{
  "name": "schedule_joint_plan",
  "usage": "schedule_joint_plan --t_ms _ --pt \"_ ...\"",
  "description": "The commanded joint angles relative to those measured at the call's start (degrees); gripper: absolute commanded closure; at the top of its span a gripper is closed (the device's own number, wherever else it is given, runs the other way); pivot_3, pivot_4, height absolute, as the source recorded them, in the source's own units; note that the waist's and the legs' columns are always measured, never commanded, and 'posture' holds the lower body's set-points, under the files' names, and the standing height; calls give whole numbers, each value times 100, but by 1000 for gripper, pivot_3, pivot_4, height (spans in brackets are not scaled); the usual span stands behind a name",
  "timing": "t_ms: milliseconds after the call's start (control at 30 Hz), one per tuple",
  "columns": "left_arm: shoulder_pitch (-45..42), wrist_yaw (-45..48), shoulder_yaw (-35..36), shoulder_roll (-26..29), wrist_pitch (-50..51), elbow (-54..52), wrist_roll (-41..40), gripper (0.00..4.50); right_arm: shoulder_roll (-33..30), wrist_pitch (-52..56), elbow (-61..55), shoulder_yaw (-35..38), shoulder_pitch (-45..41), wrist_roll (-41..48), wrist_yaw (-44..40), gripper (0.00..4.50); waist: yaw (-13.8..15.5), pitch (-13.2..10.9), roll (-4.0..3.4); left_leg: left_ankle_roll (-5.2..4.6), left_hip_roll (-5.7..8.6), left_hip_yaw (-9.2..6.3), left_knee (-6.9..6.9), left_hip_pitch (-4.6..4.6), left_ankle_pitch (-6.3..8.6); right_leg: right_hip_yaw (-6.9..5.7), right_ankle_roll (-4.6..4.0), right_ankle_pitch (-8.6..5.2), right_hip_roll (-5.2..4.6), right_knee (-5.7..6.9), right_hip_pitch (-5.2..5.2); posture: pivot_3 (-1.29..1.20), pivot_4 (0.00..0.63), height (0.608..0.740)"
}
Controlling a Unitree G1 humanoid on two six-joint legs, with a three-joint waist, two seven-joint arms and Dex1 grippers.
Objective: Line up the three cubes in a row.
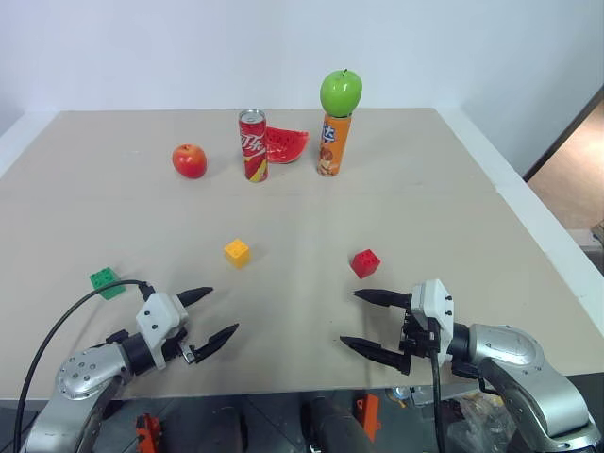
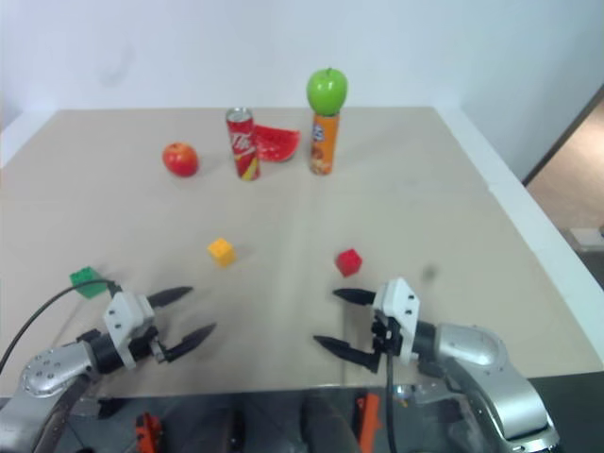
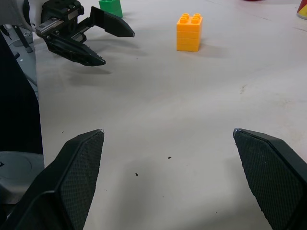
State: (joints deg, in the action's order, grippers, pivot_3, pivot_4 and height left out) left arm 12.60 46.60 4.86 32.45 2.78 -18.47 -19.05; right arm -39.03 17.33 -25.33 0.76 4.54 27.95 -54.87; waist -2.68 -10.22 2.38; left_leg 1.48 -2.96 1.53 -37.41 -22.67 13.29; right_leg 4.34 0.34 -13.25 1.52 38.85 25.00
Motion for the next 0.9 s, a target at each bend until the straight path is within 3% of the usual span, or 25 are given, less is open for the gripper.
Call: schedule_joint_plan --t_ms 33,400,533,700,900 --pt "-35 122 -28 65 -113 -164 -41 47 -4 -76 -174 153 -35 69 27 0 0 0 0 0 0 0 0 0 0 0 0 0 0 0 0 0 150 740" --pt "-103 610 -45 135 199 -368 -689 47 100 38 -337 143 -209 135 275 0 0 0 0 0 0 0 0 0 0 0 -1 0 0 0 0 0 150 740" --pt "-252 1115 -247 380 72 -542 -698 47 475 381 -683 605 -499 623 1122 0 -7 -1 -3 0 -1 -2 0 0 0 -1 -1 0 2 1 0 0 150 740" --pt "-711 1251 -469 467 282 -539 -714 47 721 533 -439 711 -1085 154 1999 0 -3 2 -2 2 3 1 -4 4 -2 6 0 3 3 6 -2 0 150 740" --pt "-1222 1140 -473 357 496 -336 -781 47 965 705 -92 403 -1152 -329 2490 0 1 3 -1 2 4 0 3 -4 -1 8 11 8 3 5 3 0 150 740"
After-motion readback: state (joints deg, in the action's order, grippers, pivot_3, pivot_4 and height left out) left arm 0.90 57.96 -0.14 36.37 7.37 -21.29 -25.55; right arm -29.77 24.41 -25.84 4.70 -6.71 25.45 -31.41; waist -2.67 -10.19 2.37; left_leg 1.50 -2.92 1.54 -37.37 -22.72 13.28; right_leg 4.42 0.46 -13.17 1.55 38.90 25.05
